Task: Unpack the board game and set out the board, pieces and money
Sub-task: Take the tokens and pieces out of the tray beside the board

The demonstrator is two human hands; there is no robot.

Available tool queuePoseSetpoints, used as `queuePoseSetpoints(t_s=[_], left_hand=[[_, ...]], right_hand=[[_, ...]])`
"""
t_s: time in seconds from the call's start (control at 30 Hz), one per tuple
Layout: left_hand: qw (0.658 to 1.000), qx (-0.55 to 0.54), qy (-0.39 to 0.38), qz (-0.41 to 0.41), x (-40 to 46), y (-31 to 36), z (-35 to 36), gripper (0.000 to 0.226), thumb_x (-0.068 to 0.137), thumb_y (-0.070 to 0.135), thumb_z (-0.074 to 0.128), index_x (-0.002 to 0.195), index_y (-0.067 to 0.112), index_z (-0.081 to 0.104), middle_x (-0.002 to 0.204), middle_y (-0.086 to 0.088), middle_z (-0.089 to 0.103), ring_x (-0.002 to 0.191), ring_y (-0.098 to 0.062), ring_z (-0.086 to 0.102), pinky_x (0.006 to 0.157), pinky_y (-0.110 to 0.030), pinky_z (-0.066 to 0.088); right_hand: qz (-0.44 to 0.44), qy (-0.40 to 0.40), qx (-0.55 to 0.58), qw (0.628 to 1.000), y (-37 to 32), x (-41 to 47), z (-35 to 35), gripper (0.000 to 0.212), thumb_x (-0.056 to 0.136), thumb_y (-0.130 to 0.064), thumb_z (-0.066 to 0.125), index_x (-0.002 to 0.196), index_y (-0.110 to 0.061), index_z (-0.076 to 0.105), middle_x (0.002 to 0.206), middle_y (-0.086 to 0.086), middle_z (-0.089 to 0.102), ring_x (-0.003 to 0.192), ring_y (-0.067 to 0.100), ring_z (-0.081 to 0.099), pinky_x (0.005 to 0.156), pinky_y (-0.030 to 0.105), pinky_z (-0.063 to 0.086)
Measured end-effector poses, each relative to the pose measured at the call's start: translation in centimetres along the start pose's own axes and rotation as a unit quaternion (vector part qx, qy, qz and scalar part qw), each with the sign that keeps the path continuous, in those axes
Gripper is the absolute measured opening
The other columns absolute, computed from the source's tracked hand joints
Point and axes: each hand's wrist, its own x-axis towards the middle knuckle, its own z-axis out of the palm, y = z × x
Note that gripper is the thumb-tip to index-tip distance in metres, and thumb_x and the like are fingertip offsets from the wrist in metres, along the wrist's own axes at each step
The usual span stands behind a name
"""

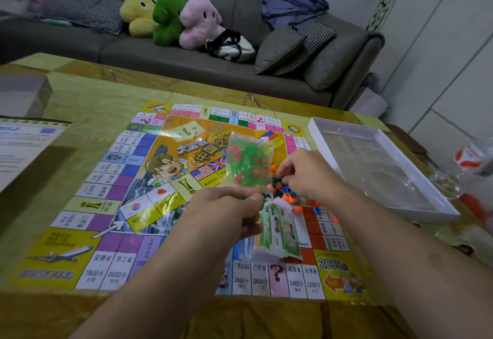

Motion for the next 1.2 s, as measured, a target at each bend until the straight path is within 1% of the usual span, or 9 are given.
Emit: queuePoseSetpoints(t_s=[0.1,0.23,0.43,0.67,0.77,0.87,0.97,1.1,1.2], left_hand=[[1.000,-0.001,-0.005,0.001,-0.1,0.1,0.1,0.005,0.091,0.001,0.072,0.093,0.000,0.076,0.087,-0.019,0.065,0.074,-0.023,0.067,0.064,-0.025,0.060],[1.000,0.003,0.000,0.004,-0.3,-0.1,0.0,0.007,0.090,0.001,0.073,0.086,0.002,0.079,0.084,-0.018,0.065,0.074,-0.025,0.067,0.064,-0.026,0.059],[1.000,0.000,-0.006,0.005,-0.3,-0.1,0.0,0.006,0.091,0.002,0.073,0.088,0.002,0.078,0.081,-0.016,0.065,0.074,-0.023,0.067,0.066,-0.027,0.059],[1.000,-0.002,-0.009,0.002,-0.2,-0.1,0.0,0.006,0.090,0.002,0.073,0.087,0.001,0.078,0.083,-0.017,0.064,0.075,-0.025,0.066,0.066,-0.027,0.059],[1.000,-0.001,-0.010,0.002,-0.2,-0.1,-0.1,0.007,0.090,0.002,0.073,0.087,0.001,0.078,0.082,-0.017,0.064,0.075,-0.025,0.066,0.066,-0.027,0.059],[1.000,-0.001,-0.010,-0.001,-0.1,-0.1,0.0,0.006,0.090,0.002,0.073,0.086,0.000,0.078,0.082,-0.017,0.064,0.075,-0.025,0.066,0.067,-0.028,0.059],[1.000,-0.006,-0.011,-0.002,-0.2,-0.1,-0.1,0.006,0.090,0.002,0.073,0.089,0.000,0.078,0.084,-0.017,0.065,0.075,-0.024,0.066,0.066,-0.027,0.059],[1.000,-0.008,-0.007,0.000,-0.1,0.0,0.0,0.005,0.090,0.002,0.074,0.088,0.001,0.077,0.086,-0.018,0.066,0.076,-0.024,0.067,0.067,-0.028,0.059],[1.000,-0.006,-0.005,-0.001,-0.1,0.0,0.0,0.004,0.090,0.001,0.073,0.088,0.000,0.077,0.090,-0.019,0.067,0.079,-0.026,0.067,0.068,-0.029,0.059]], right_hand=[[0.004,-0.002,-0.008,1.000,0.1,0.0,-0.2,0.027,0.092,-0.001,0.075,0.094,-0.026,0.085,0.102,-0.001,0.078,0.088,0.012,0.068,0.075,0.028,0.058],[0.011,0.006,0.010,1.000,0.4,-0.2,0.0,0.025,0.093,-0.003,0.074,0.091,-0.026,0.082,0.095,-0.002,0.075,0.082,0.007,0.065,0.060,0.021,0.050],[0.028,0.055,0.143,0.988,1.3,-1.0,-0.9,0.024,0.096,-0.006,0.072,0.094,-0.028,0.082,0.096,-0.006,0.074,0.090,0.008,0.068,0.067,0.022,0.051],[0.044,0.021,0.245,0.968,1.8,-2.1,-1.5,0.025,0.097,0.000,0.070,0.101,-0.023,0.082,0.091,-0.009,0.074,0.082,0.008,0.071,0.066,0.019,0.055],[0.032,0.035,0.214,0.976,1.8,-1.8,-1.0,0.022,0.094,-0.005,0.076,0.102,-0.025,0.082,0.095,-0.018,0.066,0.089,0.003,0.063,0.075,0.024,0.058],[0.020,0.071,0.169,0.983,1.8,-1.0,-0.3,0.021,0.093,-0.011,0.078,0.106,-0.028,0.080,0.095,-0.011,0.073,0.091,0.005,0.067,0.083,0.033,0.061],[0.022,0.082,0.104,0.991,1.9,-0.7,0.3,0.027,0.096,-0.007,0.073,0.116,-0.026,0.074,0.099,-0.006,0.074,0.093,0.011,0.069,0.080,0.032,0.059],[0.013,0.071,0.006,0.997,2.0,-0.9,0.4,0.026,0.094,-0.004,0.072,0.097,-0.029,0.077,0.098,-0.007,0.071,0.094,0.015,0.066,0.083,0.041,0.062],[0.004,0.029,-0.026,0.999,1.7,-1.3,0.1,0.028,0.095,-0.004,0.070,0.096,-0.029,0.082,0.094,-0.009,0.065,0.092,0.013,0.063,0.082,0.036,0.060]])
